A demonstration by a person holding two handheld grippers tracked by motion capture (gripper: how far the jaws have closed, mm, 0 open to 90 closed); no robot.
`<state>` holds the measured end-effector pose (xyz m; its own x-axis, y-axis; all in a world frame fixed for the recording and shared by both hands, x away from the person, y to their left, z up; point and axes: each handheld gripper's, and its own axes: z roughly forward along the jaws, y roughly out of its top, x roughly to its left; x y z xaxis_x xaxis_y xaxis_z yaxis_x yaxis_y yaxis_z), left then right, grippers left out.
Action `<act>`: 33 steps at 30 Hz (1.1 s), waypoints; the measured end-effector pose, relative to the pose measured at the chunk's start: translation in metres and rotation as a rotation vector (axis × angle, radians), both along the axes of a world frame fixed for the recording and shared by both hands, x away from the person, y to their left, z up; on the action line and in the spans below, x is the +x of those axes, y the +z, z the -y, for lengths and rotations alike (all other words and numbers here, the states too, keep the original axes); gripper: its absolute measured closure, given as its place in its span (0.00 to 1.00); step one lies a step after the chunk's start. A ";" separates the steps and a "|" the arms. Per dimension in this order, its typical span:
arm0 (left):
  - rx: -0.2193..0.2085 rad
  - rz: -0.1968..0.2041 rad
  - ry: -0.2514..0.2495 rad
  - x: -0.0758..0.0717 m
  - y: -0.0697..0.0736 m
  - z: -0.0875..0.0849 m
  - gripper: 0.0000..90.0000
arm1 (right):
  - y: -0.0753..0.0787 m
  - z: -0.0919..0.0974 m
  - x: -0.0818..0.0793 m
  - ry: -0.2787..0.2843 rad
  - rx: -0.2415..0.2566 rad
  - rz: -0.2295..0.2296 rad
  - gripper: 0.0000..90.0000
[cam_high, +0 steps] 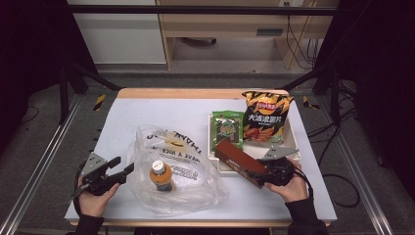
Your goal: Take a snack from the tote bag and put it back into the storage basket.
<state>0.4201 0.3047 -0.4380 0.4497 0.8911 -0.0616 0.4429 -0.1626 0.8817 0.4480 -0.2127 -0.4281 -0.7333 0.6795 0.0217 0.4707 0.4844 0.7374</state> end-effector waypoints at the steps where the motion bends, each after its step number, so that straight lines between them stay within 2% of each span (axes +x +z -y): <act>1: -0.001 0.000 0.000 0.000 0.000 0.000 0.44 | 0.001 -0.001 -0.001 0.006 -0.003 -0.003 0.48; 9: 0.008 -0.004 -0.006 0.000 -0.001 0.002 0.44 | 0.001 -0.004 0.000 0.005 0.007 -0.014 0.48; 11: 0.007 -0.005 -0.007 0.000 -0.001 0.002 0.44 | 0.001 -0.005 0.003 -0.014 0.026 0.012 0.45; 14: 0.001 -0.006 -0.006 0.000 -0.001 0.001 0.44 | 0.001 -0.006 0.005 -0.037 0.025 0.035 0.44; 19: 0.003 -0.008 -0.009 0.000 -0.001 0.001 0.44 | 0.001 -0.004 0.005 -0.107 0.031 0.080 0.41; 22: 0.003 -0.009 -0.009 0.000 -0.001 0.002 0.44 | 0.003 -0.003 0.001 -0.140 0.033 0.109 0.41; 25: 0.004 -0.010 -0.010 0.000 -0.002 0.002 0.44 | 0.009 0.002 -0.006 -0.177 0.063 0.128 0.40; 27: 0.003 -0.010 -0.010 0.000 -0.002 0.001 0.44 | 0.011 0.006 -0.012 -0.199 0.064 0.138 0.40; 29: 0.003 -0.010 -0.009 -0.001 -0.002 0.001 0.44 | 0.012 0.010 -0.019 -0.224 0.065 0.131 0.40; 33: 0.007 -0.009 -0.010 -0.001 -0.001 0.001 0.44 | 0.011 0.014 -0.028 -0.255 0.036 0.117 0.40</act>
<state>0.4193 0.3034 -0.4393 0.4584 0.8867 -0.0598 0.4491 -0.1731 0.8766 0.4201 -0.2267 -0.4172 -0.5376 0.8428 -0.0258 0.4848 0.3340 0.8083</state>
